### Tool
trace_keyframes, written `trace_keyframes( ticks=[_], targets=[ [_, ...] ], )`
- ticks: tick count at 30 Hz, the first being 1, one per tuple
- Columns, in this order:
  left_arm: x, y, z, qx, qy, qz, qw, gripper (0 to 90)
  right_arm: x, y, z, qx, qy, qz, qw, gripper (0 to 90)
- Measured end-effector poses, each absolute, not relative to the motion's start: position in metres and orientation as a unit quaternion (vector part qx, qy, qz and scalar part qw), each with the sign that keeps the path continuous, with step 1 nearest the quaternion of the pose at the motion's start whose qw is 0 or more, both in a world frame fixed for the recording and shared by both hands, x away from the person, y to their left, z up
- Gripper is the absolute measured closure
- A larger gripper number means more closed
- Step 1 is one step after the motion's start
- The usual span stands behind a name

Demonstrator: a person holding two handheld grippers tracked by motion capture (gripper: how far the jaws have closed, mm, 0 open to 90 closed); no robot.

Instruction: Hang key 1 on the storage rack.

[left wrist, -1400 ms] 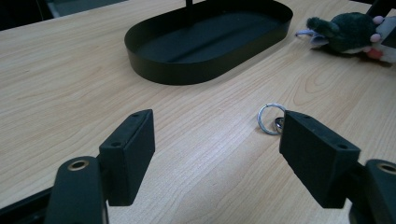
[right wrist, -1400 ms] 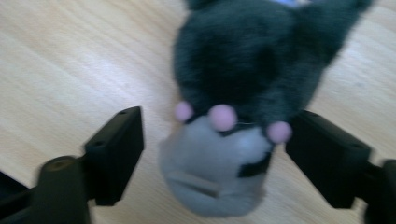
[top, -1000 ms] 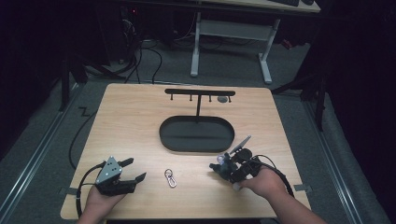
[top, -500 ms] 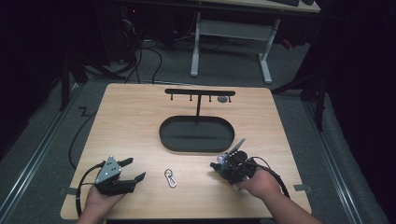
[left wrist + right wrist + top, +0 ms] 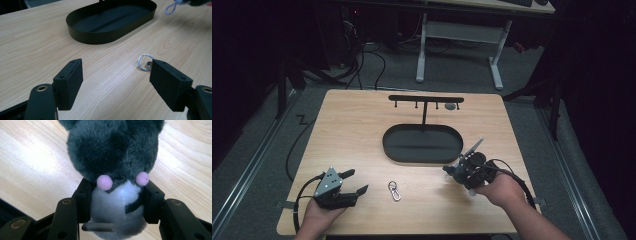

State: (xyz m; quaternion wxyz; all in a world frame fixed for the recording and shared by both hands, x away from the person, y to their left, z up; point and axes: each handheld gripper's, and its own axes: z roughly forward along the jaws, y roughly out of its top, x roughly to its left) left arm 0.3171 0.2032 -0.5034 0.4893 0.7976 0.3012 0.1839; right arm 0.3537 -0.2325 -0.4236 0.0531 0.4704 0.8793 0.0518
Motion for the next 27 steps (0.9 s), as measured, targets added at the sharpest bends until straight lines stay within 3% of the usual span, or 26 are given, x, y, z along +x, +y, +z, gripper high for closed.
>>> trace_keyframes(
  ticks=[17,27],
  targets=[
    [0.317,0.202,-0.505,0.796,0.310,0.180,0.488,25.7,0.348,-0.241,-0.391,0.467,0.882,0.047,0.051,52.1],
    [0.319,0.201,-0.508,0.806,0.304,0.178,0.475,24.5,0.368,-0.242,-0.367,0.459,0.884,0.064,0.057,52.1]
  ],
)
